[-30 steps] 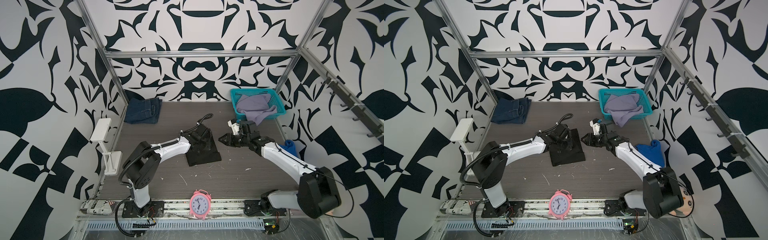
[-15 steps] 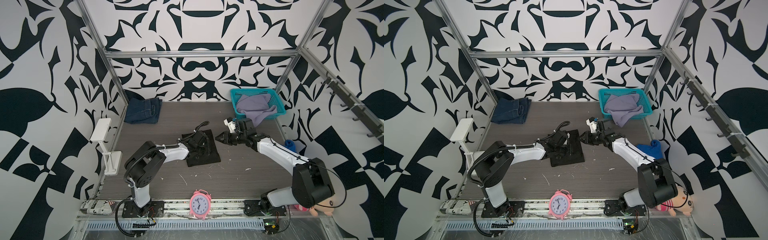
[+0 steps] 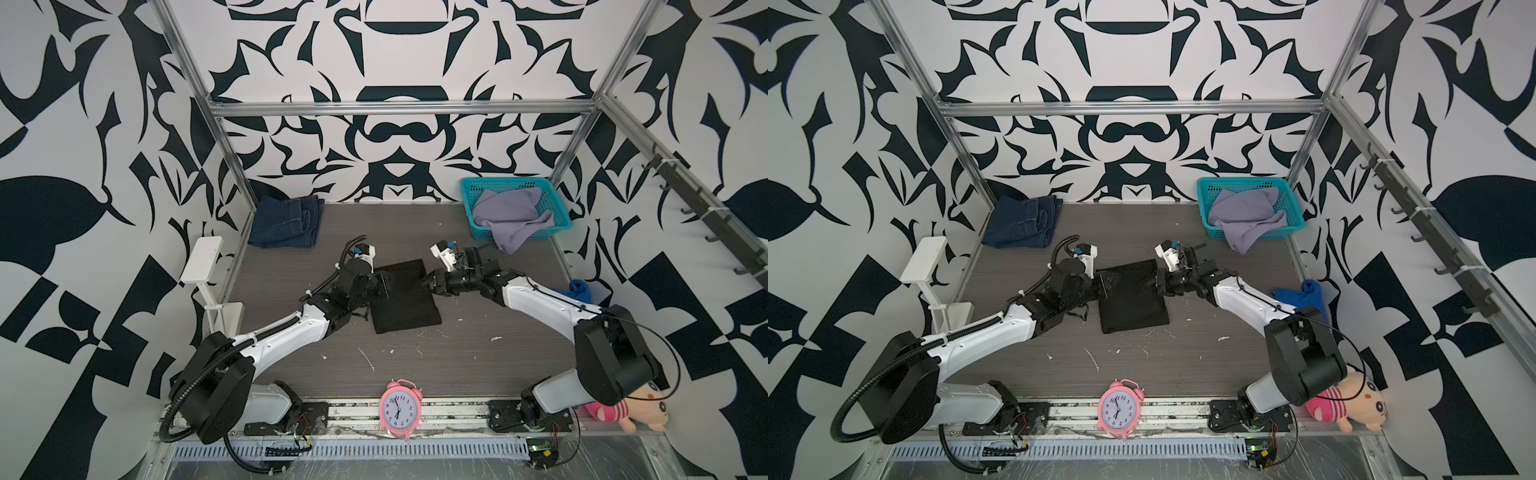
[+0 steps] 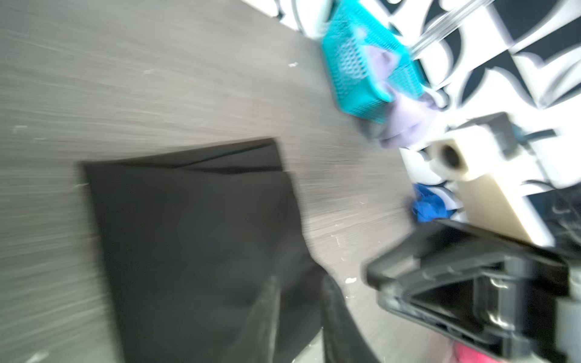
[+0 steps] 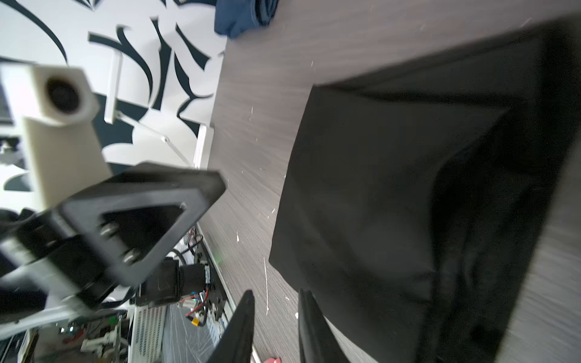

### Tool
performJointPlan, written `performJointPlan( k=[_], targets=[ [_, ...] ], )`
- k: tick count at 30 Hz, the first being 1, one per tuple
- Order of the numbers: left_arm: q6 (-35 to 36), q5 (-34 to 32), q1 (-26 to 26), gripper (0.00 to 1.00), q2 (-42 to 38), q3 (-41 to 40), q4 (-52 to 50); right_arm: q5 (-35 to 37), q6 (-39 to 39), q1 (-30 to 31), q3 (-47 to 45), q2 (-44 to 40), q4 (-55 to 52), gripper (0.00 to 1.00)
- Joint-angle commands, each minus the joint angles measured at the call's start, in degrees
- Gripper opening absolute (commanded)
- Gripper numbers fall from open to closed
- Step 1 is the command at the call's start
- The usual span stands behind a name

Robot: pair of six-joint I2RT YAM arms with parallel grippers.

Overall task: Fold and stack skirts
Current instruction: Smooth out the skirt at the center of the table.

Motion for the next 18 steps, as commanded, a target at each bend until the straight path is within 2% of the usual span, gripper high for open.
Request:
performJointPlan(
  k=[1, 5, 11, 18],
  targets=[
    [-3.29, 3.59, -0.27, 0.17, 1.44, -4.17, 4.52, 0.37, -0.43, 2.4, 1.35, 1.96, 2.02, 0.28],
    [-5.41, 3.46, -0.78, 0.11, 3.14, -7.94, 7.09, 1.12, -2.55, 3.18, -0.04, 6.12, 2.29, 0.27],
    [-7.07, 4.21, -1.49, 0.05, 8.94, -11.53, 11.72, 9.1, -7.79, 3.21, -2.91, 12.31, -0.17, 0.22],
    [-7.87, 2.47, -1.63, 0.02, 8.58, -14.55, 11.34, 13.05, -8.17, 3.07, -6.11, 11.93, 0.99, 0.21]
  ],
)
